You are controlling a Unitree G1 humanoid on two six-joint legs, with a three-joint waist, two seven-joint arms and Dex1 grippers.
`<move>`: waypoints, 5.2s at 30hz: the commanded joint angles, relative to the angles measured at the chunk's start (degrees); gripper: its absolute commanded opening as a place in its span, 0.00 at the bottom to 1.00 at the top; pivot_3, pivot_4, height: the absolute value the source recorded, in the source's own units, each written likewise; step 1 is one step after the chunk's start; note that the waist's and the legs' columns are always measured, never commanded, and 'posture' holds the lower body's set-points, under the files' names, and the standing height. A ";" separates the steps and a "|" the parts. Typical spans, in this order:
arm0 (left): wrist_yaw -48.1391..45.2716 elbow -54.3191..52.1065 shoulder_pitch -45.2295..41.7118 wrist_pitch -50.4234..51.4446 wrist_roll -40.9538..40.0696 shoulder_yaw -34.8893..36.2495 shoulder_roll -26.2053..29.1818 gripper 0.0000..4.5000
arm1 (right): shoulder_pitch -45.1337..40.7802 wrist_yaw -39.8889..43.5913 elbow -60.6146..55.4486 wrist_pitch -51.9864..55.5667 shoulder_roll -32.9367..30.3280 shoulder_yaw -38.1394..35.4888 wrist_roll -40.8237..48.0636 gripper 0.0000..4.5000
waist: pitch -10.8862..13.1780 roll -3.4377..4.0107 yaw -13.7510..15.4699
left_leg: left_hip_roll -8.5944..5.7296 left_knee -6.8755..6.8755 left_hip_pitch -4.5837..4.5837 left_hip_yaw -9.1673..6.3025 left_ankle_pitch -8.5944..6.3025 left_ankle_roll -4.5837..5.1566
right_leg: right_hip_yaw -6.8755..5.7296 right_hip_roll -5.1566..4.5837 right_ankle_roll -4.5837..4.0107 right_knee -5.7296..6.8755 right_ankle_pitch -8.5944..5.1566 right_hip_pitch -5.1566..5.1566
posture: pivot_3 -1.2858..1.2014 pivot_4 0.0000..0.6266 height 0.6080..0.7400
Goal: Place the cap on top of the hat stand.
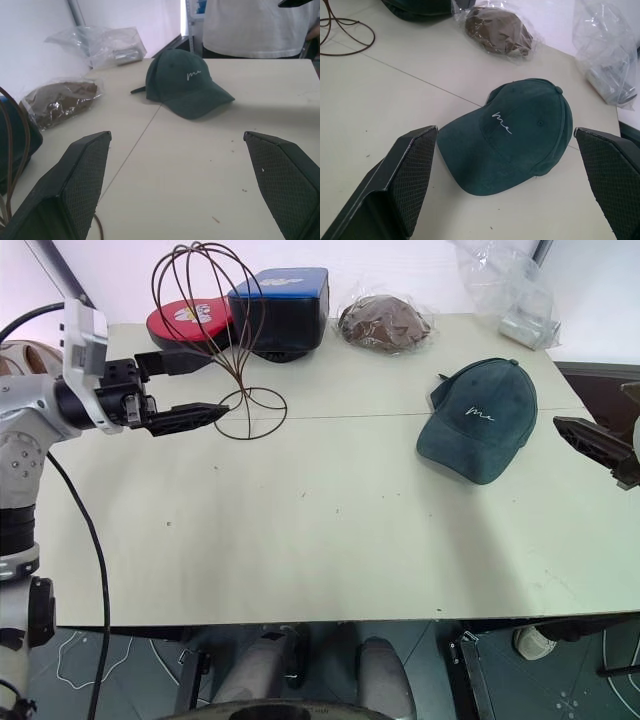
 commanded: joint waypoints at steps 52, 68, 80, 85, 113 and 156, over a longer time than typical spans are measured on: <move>1.74 -0.69 1.78 -5.15 1.74 0.08 -2.98 0.99 | 15.14 1.06 -9.16 -36.34 -0.97 21.38 -27.36 1.00 | 0.02 -0.05 0.00 | 0.00 0.02 0.03 0.00 0.00 0.00 | -0.01 0.01 0.00 -0.01 0.00 0.03 | 0.52 0.24 1.00; 3.20 -1.99 5.74 -7.97 2.05 0.72 -2.02 0.99 | 14.93 -11.41 -7.01 -47.28 9.34 45.00 -48.60 1.00 | 0.02 -0.14 0.03 | -0.01 0.01 0.05 -0.05 0.01 -0.03 | -0.01 0.03 0.00 -0.01 0.00 0.02 | 0.52 0.24 1.00; 6.32 -8.75 8.08 -3.90 0.17 2.23 0.13 0.99 | 13.35 -27.53 6.94 -54.67 14.48 53.69 -71.21 1.00 | 0.04 -0.17 0.05 | -0.01 -0.01 0.06 -0.05 0.16 -0.27 | 0.01 0.06 0.00 0.02 0.00 -0.01 | 0.52 0.24 1.00; 7.79 -11.17 8.65 -2.04 -0.22 2.54 0.19 0.99 | 12.65 -30.12 9.56 -55.26 17.25 53.89 -74.56 1.00 | 0.04 -0.17 0.03 | -0.01 0.00 0.07 -0.05 0.16 -0.28 | 0.02 0.08 0.00 0.03 0.00 0.01 | 0.52 0.24 1.00; 12.38 -16.63 10.95 2.20 -2.36 4.43 1.05 0.99 | 9.91 -29.74 12.75 -51.72 26.65 54.77 -78.74 1.00 | 0.02 -0.17 -0.07 | 0.01 0.00 0.12 -0.04 0.17 -0.30 | 0.06 0.18 0.00 0.12 0.00 0.01 | 0.52 0.24 1.00; 13.07 -17.25 11.92 1.43 -2.43 5.52 2.20 1.00 | 0.62 -41.38 33.18 -49.72 28.46 56.30 -79.66 0.01 | -0.14 -0.45 -0.31 | 0.04 -0.05 0.41 -0.06 0.10 -0.20 | 0.09 0.22 -0.02 0.13 0.00 0.29 | 0.52 0.24 1.00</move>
